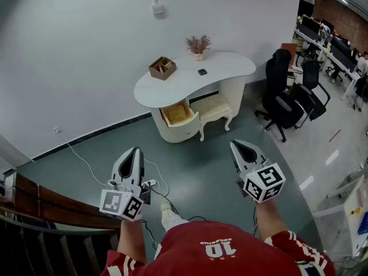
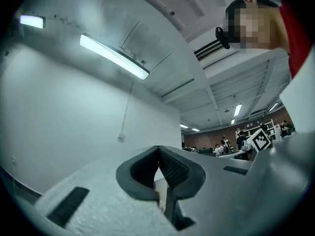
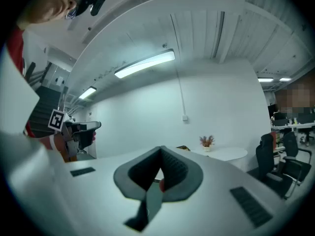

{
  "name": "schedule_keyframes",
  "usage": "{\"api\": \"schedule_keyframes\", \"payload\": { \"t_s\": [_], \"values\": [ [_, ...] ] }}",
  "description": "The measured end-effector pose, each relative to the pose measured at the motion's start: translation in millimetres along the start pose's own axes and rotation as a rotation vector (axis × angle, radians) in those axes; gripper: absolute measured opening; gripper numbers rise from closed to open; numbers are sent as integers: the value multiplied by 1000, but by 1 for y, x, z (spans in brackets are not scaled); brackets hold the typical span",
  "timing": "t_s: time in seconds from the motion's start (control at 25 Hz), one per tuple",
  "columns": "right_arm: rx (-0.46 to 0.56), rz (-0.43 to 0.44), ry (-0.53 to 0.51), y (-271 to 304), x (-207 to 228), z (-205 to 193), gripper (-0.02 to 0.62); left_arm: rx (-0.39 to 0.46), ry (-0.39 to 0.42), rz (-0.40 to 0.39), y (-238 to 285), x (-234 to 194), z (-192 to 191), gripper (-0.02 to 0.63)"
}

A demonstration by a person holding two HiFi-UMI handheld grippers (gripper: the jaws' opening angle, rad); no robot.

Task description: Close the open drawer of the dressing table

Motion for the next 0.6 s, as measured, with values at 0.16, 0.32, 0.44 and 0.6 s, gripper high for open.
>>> {"api": "schedule_keyframes", "payload": {
  "t_s": [0.16, 0.32, 0.44, 0.6],
  "values": [
    [10, -10, 13, -18, -1, -6, 0, -21, 2, 9, -12, 21, -9, 5],
    [17, -21, 22, -27, 2, -13, 0, -27, 19, -3, -13, 36, -15, 3],
    [23, -22, 30, -31, 3, -12, 0, -29, 13, -31, -9, 43, -13, 3],
    [23, -1, 20, -38, -1, -10, 0, -35, -2, -36, -9, 55, -12, 5]
  ]
}}
Point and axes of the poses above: the fingertips, and each gripper's own axes: y forward along the fingers, x to its right, z out of its top, the point moved 8 cm from there along -y, backward along the fingers, and after that the axes turned 5 degrees about -y, right-handed, at the moved point
